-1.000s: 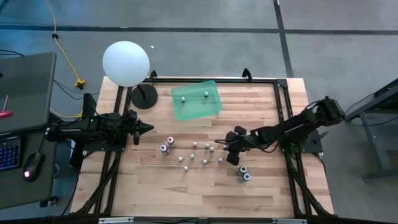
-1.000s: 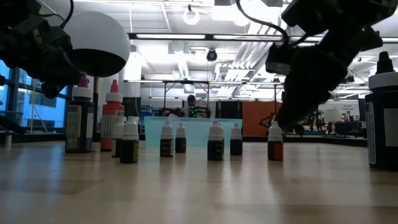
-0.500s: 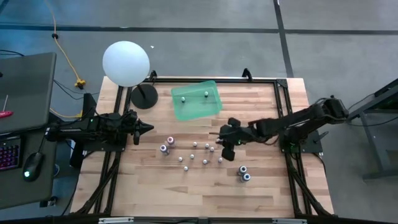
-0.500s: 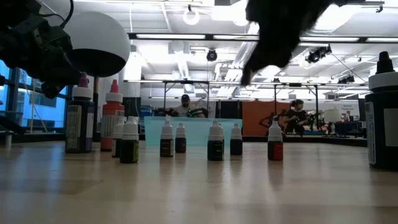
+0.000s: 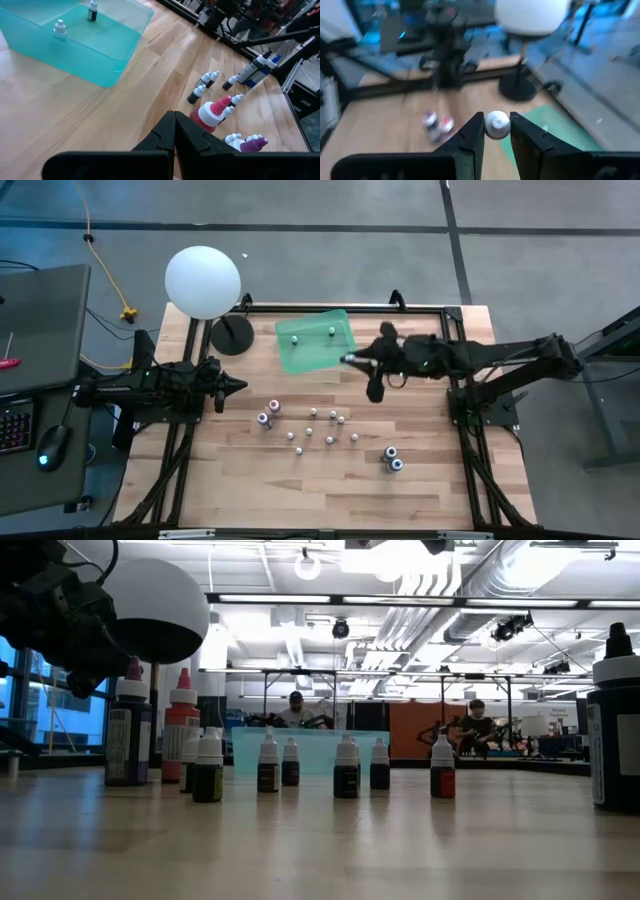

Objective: Pick & Place food coloring
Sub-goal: Put the small orange dye bottle in the green bin

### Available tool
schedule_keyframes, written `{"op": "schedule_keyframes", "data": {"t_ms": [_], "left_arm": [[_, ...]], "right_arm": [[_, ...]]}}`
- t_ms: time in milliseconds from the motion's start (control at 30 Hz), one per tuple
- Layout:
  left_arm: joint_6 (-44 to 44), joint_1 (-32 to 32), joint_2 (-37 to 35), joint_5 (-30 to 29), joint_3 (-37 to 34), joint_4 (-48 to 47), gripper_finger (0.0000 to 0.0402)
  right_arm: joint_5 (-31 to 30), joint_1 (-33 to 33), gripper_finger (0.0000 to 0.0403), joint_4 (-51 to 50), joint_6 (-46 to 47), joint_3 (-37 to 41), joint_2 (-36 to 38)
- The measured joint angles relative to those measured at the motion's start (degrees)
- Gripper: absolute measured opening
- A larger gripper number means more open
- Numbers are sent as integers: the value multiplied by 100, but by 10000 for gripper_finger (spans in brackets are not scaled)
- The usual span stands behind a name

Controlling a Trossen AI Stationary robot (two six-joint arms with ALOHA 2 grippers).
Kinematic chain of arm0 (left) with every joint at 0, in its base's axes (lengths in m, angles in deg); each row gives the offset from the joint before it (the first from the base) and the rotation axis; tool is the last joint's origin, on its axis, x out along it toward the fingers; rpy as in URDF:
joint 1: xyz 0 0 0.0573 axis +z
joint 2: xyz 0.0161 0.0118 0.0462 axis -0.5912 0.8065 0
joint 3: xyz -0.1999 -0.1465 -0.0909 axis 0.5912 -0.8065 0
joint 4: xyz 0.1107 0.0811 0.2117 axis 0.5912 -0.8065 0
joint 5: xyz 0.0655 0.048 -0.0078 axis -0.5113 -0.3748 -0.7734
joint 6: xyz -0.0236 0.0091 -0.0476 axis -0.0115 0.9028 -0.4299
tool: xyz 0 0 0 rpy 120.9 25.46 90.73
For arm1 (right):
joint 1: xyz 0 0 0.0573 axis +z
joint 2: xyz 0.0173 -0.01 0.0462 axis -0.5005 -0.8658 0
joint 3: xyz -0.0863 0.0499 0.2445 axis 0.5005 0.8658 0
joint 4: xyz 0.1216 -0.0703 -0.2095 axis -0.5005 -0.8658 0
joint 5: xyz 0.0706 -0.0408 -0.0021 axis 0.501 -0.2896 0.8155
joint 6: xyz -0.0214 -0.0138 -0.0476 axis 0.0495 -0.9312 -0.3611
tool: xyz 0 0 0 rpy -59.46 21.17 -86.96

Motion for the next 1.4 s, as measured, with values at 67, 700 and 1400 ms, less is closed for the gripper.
{"op": "schedule_keyframes", "data": {"t_ms": [67, 700, 1400], "left_arm": [[0, 0, 0, -2, 0, -2, 0], [0, 0, -1, -59, 0, -2, 0], [1, 0, -1, -57, 2, -27, 0]], "right_arm": [[-54, -174, 75, 105, -113, 0, 5], [1423, -2041, 75, 1197, -347, -1554, -2053], [2159, -2966, 75, -3370, 120, -5710, -5895]]}}
